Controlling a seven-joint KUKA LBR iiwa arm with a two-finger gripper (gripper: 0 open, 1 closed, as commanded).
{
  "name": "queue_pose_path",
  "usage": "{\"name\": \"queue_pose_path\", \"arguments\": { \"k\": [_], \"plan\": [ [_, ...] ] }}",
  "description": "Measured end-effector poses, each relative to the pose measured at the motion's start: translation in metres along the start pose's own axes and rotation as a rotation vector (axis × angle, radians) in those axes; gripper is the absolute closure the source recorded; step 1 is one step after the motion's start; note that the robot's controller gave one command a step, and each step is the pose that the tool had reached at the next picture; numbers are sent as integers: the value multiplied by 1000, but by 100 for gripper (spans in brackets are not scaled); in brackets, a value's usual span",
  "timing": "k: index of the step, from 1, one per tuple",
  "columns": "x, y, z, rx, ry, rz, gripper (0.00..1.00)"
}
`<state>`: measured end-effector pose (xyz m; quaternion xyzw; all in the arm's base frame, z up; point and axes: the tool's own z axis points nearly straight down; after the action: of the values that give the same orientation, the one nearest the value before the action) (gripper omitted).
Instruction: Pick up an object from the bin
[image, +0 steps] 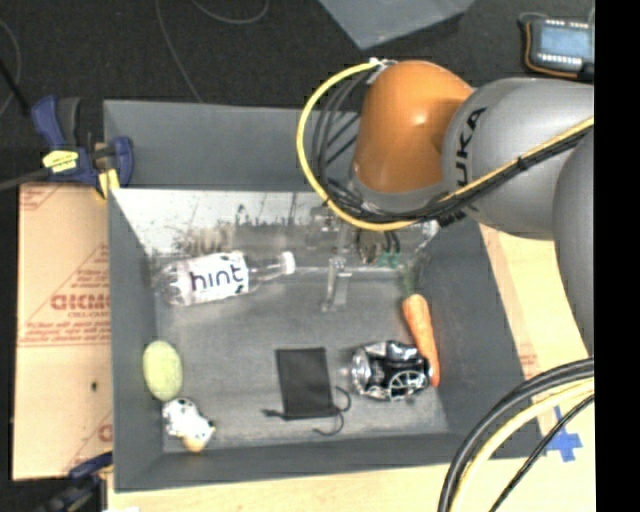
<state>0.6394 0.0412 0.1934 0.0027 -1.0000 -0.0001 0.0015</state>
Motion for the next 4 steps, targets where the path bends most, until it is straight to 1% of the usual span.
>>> {"name": "queue_pose_path", "arguments": {
  "k": [1, 2, 3, 4],
  "plan": [
    [-1, 0, -5, -1, -8, 0, 0],
    [25, -5, 27, 1, -15, -41, 0],
    [52, -8, 58, 1, -3, -191, 0],
    [66, -18, 78, 1, -17, -221, 0]
  ]
}}
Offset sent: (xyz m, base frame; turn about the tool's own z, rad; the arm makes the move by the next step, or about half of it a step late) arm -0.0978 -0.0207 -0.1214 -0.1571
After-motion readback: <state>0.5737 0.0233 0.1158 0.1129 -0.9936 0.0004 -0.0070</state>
